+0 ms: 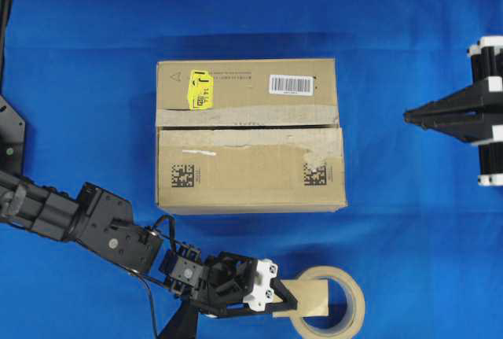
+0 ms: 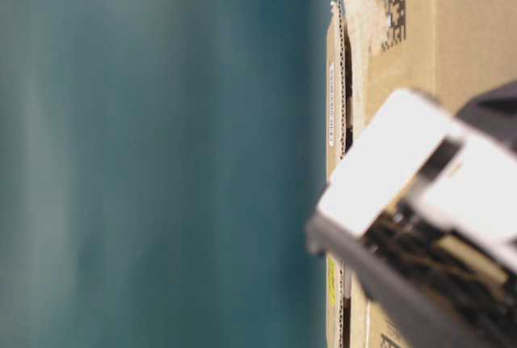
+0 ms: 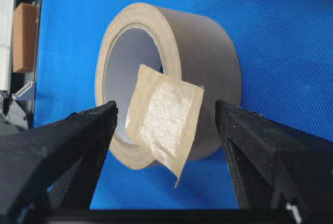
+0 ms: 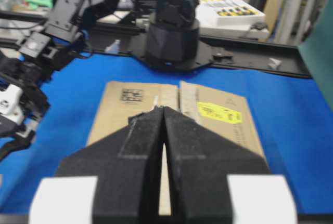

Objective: Apply tape along the seams of the closed cardboard box to seal it securely.
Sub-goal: 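Move the left gripper down to the tape strip on the tape roll, then pinch the tape strip's edge with the left gripper and peel it up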

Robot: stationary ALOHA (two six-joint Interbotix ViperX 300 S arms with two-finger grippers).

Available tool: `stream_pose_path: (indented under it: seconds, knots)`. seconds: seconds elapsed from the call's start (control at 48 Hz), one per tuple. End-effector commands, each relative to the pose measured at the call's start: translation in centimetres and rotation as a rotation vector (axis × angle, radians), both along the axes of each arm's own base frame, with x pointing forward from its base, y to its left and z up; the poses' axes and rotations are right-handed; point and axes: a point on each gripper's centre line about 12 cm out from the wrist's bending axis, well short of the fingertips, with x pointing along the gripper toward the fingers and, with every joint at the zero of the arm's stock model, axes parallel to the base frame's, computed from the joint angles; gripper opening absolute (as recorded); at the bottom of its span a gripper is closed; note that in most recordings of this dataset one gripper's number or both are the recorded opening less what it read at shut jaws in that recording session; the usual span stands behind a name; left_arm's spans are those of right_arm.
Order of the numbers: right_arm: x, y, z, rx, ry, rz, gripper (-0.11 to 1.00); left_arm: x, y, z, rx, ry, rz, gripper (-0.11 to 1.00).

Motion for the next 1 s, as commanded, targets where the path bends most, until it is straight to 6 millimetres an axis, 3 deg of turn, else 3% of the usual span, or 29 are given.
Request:
stream_pose_path:
  seconds: [0.0, 0.125, 0.375, 0.979]
  knots:
    - [0.1, 0.3, 0.2, -0.001, -0.006, 0.014, 0.01, 0.5, -0.4, 1.3, -0.015, -0.023, -0.001, 0.72]
    - [0.1, 0.3, 0.2, -0.001, -0.002, 0.016, 0.01, 0.3, -0.3, 0.7, -0.002, 0.038, 0.004, 0.58]
    - [0.2, 0.3, 0.0, 0.000, 0.006, 0.015, 0.01, -0.2, 0.1, 0.3, 0.027, 0.117, 0.009, 0.02]
    - [0.4, 0.4, -0.5, -0.001, 0.035, 0.017, 0.01, -0.8, 0.0, 6.7, 0.027, 0.003, -0.022, 0.00]
